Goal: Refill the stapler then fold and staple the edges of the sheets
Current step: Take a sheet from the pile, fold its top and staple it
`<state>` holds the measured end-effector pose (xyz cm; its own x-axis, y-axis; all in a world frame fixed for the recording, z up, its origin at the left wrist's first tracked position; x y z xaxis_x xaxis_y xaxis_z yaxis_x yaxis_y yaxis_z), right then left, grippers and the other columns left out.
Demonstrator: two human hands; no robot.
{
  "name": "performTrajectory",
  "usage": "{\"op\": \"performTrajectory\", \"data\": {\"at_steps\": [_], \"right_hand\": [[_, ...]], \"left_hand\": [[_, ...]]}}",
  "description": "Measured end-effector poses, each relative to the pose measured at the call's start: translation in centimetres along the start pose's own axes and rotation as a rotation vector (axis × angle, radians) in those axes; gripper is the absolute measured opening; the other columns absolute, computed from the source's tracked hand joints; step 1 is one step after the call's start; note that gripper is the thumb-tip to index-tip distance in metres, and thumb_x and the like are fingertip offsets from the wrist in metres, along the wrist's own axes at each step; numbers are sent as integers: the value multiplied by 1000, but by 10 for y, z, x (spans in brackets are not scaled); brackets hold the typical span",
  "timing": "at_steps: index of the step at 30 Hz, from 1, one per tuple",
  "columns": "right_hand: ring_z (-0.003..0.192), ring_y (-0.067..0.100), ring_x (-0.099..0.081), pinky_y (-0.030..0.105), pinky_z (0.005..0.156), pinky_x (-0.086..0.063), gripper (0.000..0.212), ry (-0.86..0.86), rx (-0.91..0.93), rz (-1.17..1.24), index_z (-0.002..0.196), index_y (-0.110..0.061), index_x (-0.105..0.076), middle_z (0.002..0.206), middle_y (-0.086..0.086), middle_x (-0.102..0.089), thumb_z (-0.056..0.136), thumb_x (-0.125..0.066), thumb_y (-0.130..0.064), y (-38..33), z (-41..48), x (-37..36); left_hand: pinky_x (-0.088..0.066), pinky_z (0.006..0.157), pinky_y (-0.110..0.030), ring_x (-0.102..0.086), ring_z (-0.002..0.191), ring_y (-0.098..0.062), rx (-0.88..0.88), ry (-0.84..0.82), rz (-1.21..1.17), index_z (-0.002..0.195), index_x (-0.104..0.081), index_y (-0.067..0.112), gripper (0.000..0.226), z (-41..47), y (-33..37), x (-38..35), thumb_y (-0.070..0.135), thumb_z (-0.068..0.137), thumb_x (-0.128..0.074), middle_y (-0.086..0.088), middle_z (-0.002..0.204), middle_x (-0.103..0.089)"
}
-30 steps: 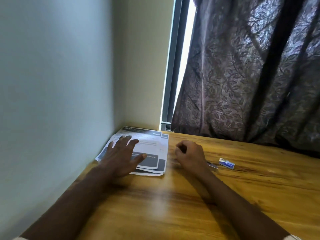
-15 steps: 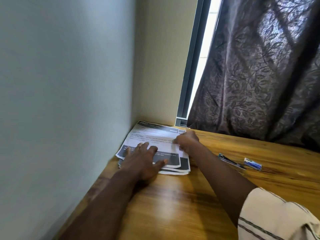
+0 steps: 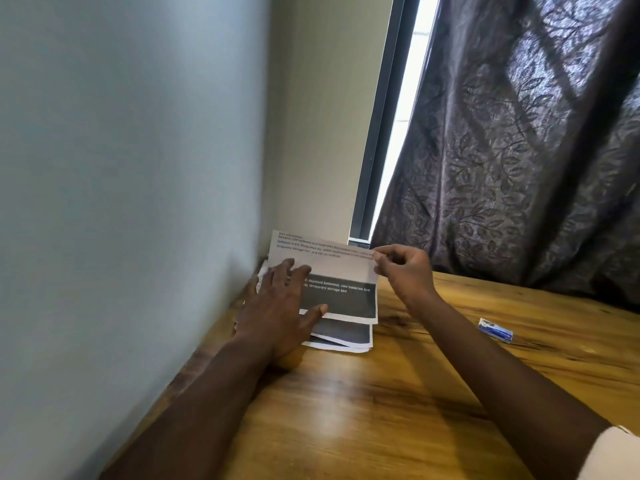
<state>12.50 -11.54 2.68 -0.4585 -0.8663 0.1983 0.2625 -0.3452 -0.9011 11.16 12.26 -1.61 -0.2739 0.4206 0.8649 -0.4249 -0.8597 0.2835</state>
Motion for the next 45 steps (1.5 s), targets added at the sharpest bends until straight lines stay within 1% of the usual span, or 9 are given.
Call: {"op": "performTrajectory", "data": {"at_steps": [10,15,19,23,26,30,37,42,45], "right_hand": [[79,4,-68,17,69,-55,4,87,389,-86,85,-6,-75,90,11,-70,86,-78,-7,-60,-82,92],[87,17,-64,20,76,-57,16,15,545,-244,84,-15,-73,91,9,-61,80,-81,-2,-56,-138,138],[97,18,-64,31,83,-58,7,-26,544,-307,86,-20,-72,97,4,-62,83,-77,-16,-30,-167,179],[104,12,-60,19,74,-53,8,-42,448,-498,83,-23,-73,102,-9,-61,86,-78,-16,-2,-183,204],[108,1,-54,9,75,-47,7,-48,419,-591,84,-25,-72,106,-10,-58,88,-76,-20,6,-183,208],[107,11,-56,26,84,-48,12,-17,483,-618,89,-22,-72,107,-6,-59,93,-67,-32,-4,-167,199],[124,6,-48,35,109,-43,33,-458,245,-712,127,-29,-63,132,-11,-53,97,-63,-42,31,-135,136],[154,12,-17,32,124,-17,60,-560,94,-884,159,-20,-31,168,-6,-22,107,-37,-48,63,-134,127],[157,12,-7,29,124,-6,58,-552,110,-968,162,-19,-21,171,-3,-13,110,-27,-44,68,-134,123]], "left_hand": [[-34,116,-57,-37,144,-39,-308,604,2,151,-36,23,80,-30,52,62,41,81,-71,-14,162,-33],[-43,92,-42,-61,105,-34,-522,678,125,127,-64,14,40,-51,93,60,23,89,-69,-16,113,-66],[-42,70,-30,-61,84,-22,-832,422,126,110,-75,17,29,-67,132,30,26,94,-54,-7,95,-67],[-57,67,-26,-68,94,-16,-902,107,65,117,-71,26,28,-76,153,-4,29,94,-55,-1,118,-68],[-63,78,-38,-69,111,-15,-863,-33,19,121,-67,31,28,-75,162,-18,28,96,-56,5,134,-66],[-57,93,-30,-67,114,-7,-823,-125,-47,121,-69,31,28,-77,170,-22,28,96,-57,10,130,-70],[-45,107,-16,-57,127,4,-720,-267,-169,127,-68,31,32,-84,167,-28,35,97,-56,14,137,-64],[-38,98,-6,-53,116,15,-624,-359,-47,134,-61,34,54,-91,173,-27,67,95,-45,20,145,-55],[-48,101,-23,-55,121,3,-526,-357,-16,141,-54,31,63,-85,191,-29,70,97,-33,14,148,-55]]}}
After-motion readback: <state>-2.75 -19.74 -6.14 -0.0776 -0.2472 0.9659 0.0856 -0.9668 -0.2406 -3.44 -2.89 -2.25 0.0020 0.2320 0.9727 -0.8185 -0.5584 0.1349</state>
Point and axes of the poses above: each hand's wrist, its own z-axis towards the middle knuckle, its own x-axis out of the back of the hand, y = z × x, the point moved 9 cm from there along z, towards the middle knuckle
